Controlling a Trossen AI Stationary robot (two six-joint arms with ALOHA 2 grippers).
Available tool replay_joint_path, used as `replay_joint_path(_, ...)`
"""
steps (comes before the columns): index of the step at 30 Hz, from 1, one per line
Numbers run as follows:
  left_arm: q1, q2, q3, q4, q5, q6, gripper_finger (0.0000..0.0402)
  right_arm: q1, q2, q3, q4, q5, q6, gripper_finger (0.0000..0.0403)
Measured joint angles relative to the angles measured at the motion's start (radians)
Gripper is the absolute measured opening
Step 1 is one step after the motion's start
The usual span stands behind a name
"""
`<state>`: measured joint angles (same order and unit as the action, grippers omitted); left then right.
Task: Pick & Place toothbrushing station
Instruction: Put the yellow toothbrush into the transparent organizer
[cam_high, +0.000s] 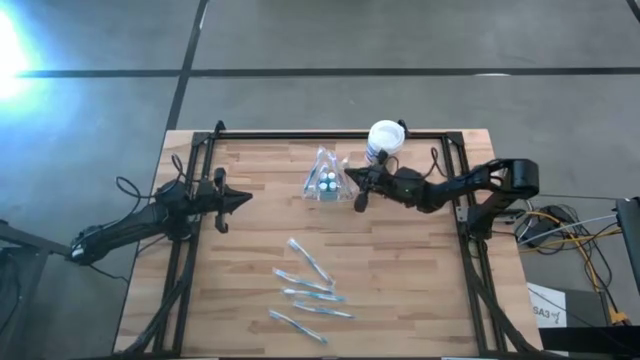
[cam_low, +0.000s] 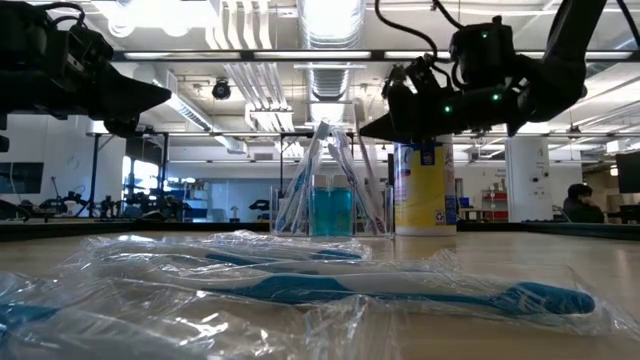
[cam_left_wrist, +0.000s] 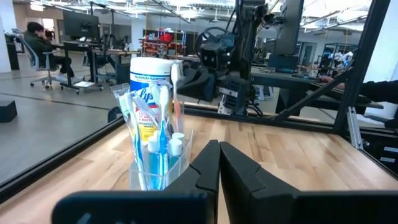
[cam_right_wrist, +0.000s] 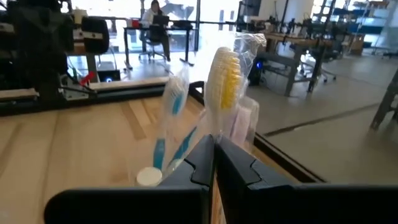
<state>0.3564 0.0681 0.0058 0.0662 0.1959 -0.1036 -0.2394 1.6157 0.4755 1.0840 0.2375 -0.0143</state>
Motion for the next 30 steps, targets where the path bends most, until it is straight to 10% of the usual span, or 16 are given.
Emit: replay_joint_path(30,0.0,0.0,0.0,0.001,0.0,-0.002,0.001,0.001,0.06,0.0,-0.011,0.019,0.042,0.0008)
